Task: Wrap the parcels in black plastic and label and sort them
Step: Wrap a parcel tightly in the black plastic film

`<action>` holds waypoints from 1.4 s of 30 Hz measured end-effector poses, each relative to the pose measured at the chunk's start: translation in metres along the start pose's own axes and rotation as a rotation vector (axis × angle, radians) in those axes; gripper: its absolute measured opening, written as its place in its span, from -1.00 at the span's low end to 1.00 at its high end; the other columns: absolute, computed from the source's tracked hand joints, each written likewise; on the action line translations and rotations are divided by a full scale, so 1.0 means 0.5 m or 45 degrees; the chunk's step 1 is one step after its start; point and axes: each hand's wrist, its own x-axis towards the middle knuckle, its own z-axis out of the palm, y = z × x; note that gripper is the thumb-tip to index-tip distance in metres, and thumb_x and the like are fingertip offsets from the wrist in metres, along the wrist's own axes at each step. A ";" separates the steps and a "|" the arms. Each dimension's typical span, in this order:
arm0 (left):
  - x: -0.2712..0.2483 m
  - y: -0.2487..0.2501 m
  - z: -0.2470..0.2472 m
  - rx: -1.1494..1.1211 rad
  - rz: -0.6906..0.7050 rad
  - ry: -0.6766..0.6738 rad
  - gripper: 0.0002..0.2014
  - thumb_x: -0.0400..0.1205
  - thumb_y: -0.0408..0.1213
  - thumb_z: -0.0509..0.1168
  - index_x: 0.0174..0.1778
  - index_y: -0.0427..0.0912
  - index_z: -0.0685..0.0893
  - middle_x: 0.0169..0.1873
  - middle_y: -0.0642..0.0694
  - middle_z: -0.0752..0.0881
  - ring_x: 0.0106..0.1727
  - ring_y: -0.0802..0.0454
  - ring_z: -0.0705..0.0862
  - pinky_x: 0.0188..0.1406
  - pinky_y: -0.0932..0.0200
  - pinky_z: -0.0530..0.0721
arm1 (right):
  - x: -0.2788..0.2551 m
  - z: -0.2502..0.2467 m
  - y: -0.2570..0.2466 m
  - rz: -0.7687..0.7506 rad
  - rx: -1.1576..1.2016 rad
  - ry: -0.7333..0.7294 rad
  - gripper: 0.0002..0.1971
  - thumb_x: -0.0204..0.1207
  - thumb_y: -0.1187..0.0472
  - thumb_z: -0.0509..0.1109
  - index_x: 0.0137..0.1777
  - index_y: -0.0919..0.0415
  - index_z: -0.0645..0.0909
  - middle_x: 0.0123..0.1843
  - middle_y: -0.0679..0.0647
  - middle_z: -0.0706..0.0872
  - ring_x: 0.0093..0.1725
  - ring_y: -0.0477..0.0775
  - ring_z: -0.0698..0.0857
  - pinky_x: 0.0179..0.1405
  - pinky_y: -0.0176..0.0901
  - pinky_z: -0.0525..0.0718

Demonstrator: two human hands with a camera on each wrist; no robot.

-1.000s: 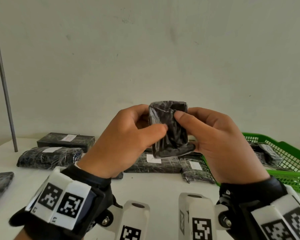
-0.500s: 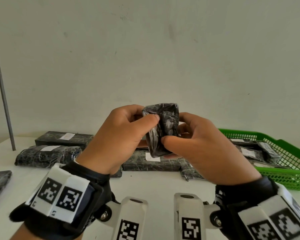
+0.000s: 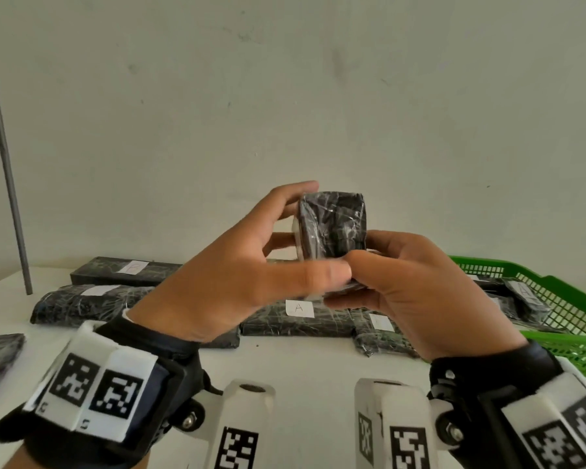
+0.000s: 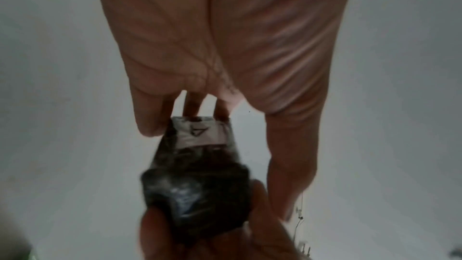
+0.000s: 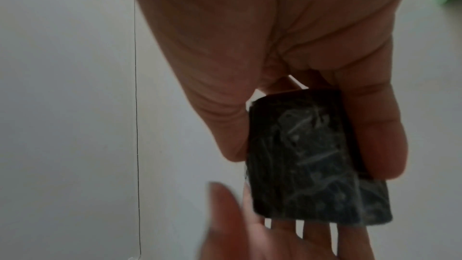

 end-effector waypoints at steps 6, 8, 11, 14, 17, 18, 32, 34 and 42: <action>-0.002 0.001 0.008 0.368 0.185 0.174 -0.23 0.34 0.06 0.65 0.48 0.27 0.52 0.27 0.34 0.73 0.42 0.38 0.63 0.39 0.52 0.48 | 0.007 0.005 0.003 -0.058 -0.112 -0.019 -0.65 0.48 -0.08 0.44 0.20 0.00 0.80 0.07 0.12 0.92 0.07 0.23 0.90 0.40 0.41 0.70; -0.001 0.002 0.005 0.378 0.167 0.196 -0.31 0.36 0.14 0.64 0.41 0.26 0.58 0.22 0.32 0.77 0.36 0.36 0.68 0.28 0.57 0.51 | 0.001 0.007 -0.001 -0.081 -0.211 -0.079 -0.55 0.45 -0.28 0.44 0.33 -0.25 0.70 0.19 0.00 0.89 0.19 0.11 0.87 0.43 0.40 0.65; -0.002 -0.001 -0.008 0.302 0.144 0.196 -0.41 0.38 0.19 0.57 0.35 0.23 0.65 0.20 0.27 0.80 0.32 0.29 0.73 0.36 0.34 0.63 | -0.008 0.006 -0.011 -0.092 -0.320 -0.125 -0.41 0.38 -0.41 0.41 0.46 -0.61 0.48 0.43 -0.34 0.74 0.48 -0.25 0.66 0.61 0.25 0.46; -0.004 0.001 -0.018 0.150 0.145 0.117 -0.47 0.42 0.13 0.54 0.32 0.14 0.72 0.19 0.13 0.84 0.27 0.16 0.79 0.30 0.27 0.71 | -0.006 0.001 -0.008 -0.166 -0.185 -0.156 -0.22 0.34 -0.30 0.52 0.62 -0.41 0.44 0.52 -0.26 0.71 0.56 -0.18 0.63 0.60 0.18 0.50; -0.006 0.004 -0.022 -0.075 0.108 0.000 -0.61 0.46 0.03 0.47 0.20 0.04 0.82 0.14 -0.01 0.88 0.20 0.05 0.84 0.12 0.25 0.75 | -0.007 -0.002 -0.009 -0.277 -0.039 -0.107 -0.42 0.44 -0.05 0.62 0.48 -0.04 0.63 0.32 -0.01 0.86 0.33 0.02 0.83 0.37 0.07 0.76; -0.007 0.003 -0.022 -0.151 0.081 -0.036 -0.60 0.47 0.02 0.44 0.20 -0.01 0.82 0.13 -0.02 0.88 0.20 0.05 0.84 0.11 0.28 0.74 | -0.008 -0.003 -0.009 -0.302 -0.025 -0.072 -0.43 0.40 -0.06 0.61 0.43 0.02 0.68 0.27 0.02 0.88 0.28 0.06 0.86 0.32 0.06 0.80; 0.006 -0.015 -0.007 -0.123 -0.031 0.034 -0.41 0.44 0.30 0.33 0.05 -0.14 0.87 0.02 -0.12 0.90 0.15 -0.07 0.86 0.25 -0.05 0.81 | -0.006 0.004 -0.011 -0.236 -0.036 0.002 -0.59 0.58 -0.25 0.47 0.09 0.08 0.87 0.02 -0.01 0.93 0.10 -0.03 0.89 0.33 0.08 0.66; 0.009 -0.017 -0.005 -0.154 -0.054 0.039 -0.45 0.44 0.31 0.34 0.04 -0.07 0.89 0.05 -0.14 0.89 0.19 -0.08 0.86 0.26 -0.01 0.82 | -0.009 0.008 -0.014 -0.216 -0.176 -0.036 -0.54 0.56 -0.35 0.41 0.17 -0.04 0.86 0.10 -0.09 0.92 0.18 -0.08 0.87 0.35 0.08 0.68; 0.010 -0.012 -0.004 -0.276 -0.149 0.073 -0.48 0.49 0.30 0.36 0.03 -0.06 0.90 0.04 -0.21 0.90 0.13 -0.16 0.87 0.07 0.07 0.86 | 0.001 0.011 -0.003 -0.199 -0.143 -0.006 -0.44 0.56 -0.39 0.45 0.20 0.08 0.86 0.16 0.10 0.91 0.26 0.22 0.85 0.46 0.36 0.66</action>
